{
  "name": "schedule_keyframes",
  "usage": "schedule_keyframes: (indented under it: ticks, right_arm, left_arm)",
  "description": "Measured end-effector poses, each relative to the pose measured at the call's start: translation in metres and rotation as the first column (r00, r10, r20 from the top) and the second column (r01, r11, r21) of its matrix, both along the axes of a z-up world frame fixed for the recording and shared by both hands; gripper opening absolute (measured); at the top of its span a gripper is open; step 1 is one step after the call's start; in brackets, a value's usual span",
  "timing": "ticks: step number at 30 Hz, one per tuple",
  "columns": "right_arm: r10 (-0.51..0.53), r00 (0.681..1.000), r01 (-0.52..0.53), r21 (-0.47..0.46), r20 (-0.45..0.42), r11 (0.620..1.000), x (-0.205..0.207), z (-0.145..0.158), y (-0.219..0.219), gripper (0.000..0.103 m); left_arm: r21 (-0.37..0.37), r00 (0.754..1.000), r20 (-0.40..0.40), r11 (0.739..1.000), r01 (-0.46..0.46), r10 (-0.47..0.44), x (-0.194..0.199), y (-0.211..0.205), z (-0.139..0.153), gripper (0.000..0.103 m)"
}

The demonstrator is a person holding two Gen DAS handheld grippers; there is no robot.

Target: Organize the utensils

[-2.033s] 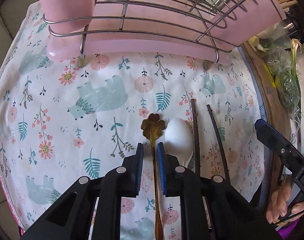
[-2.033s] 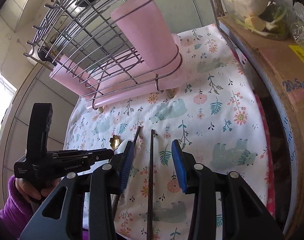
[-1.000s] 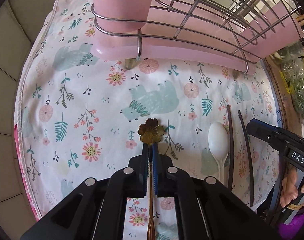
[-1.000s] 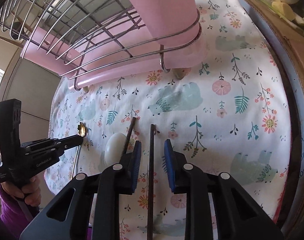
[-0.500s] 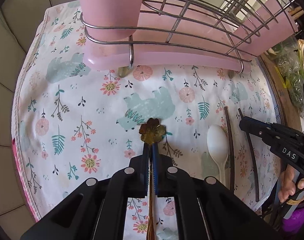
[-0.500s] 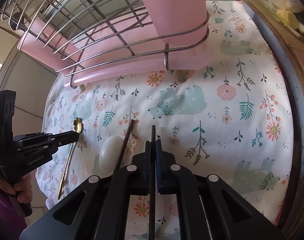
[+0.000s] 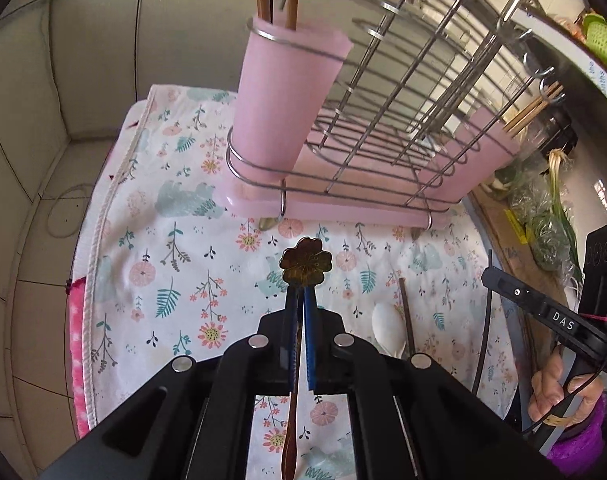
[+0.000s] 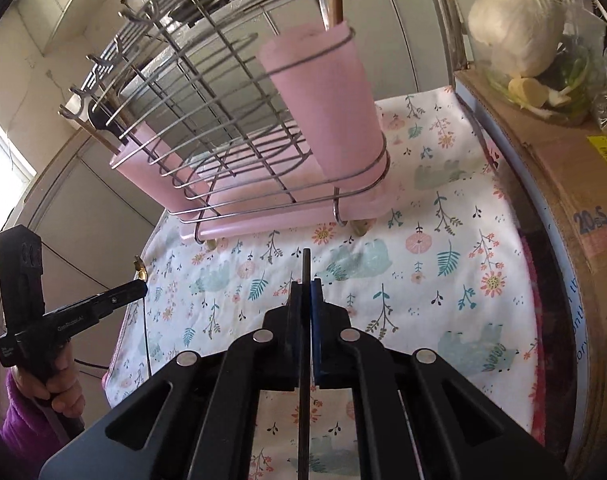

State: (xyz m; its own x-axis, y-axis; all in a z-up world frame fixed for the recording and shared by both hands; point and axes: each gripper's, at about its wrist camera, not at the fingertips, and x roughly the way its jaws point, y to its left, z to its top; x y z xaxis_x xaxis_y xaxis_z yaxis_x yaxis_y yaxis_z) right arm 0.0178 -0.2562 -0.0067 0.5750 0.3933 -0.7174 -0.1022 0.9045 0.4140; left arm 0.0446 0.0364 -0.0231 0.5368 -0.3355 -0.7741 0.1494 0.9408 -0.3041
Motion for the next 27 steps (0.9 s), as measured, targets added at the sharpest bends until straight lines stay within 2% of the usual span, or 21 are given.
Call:
schedule_keyframes:
  ticks: [7, 11, 19, 23, 26, 27]
  right_arm:
    - [-0.048, 0.991, 0.048, 0.008, 0.124, 0.999, -0.022, 0.024, -0.008, 0.005]
    - [-0.071, 0.982, 0.069, 0.015, 0.172, 0.997, -0.028, 0.037, -0.013, 0.005]
    - [-0.086, 0.965, 0.080, 0.034, 0.247, 0.996, -0.030, 0.065, -0.018, 0.005]
    - [-0.087, 0.964, 0.078, 0.045, 0.251, 0.996, -0.031, 0.071, -0.019, 0.005]
    - [-0.079, 0.966, 0.071, 0.041, 0.244, 0.997, -0.031, 0.069, -0.017, 0.005]
    - [-0.076, 0.968, 0.069, 0.040, 0.240, 0.997, -0.031, 0.067, -0.016, 0.005]
  left_arm:
    - [-0.054, 0.988, 0.143, 0.997, -0.049, 0.057, -0.031, 0.005, 0.024, 0.003]
    - [-0.069, 0.975, 0.206, 0.995, -0.066, 0.079, -0.035, 0.011, 0.039, 0.002]
    - [-0.106, 0.949, 0.297, 0.991, -0.080, 0.108, -0.041, 0.017, 0.071, 0.000]
    - [-0.061, 0.960, 0.273, 0.997, -0.047, 0.062, -0.036, 0.013, 0.071, 0.000]
    - [-0.062, 0.987, 0.157, 0.998, -0.011, 0.021, -0.019, 0.011, 0.055, 0.003]
    - [-0.073, 0.994, 0.109, 0.997, -0.006, 0.014, -0.012, 0.011, 0.047, 0.009]
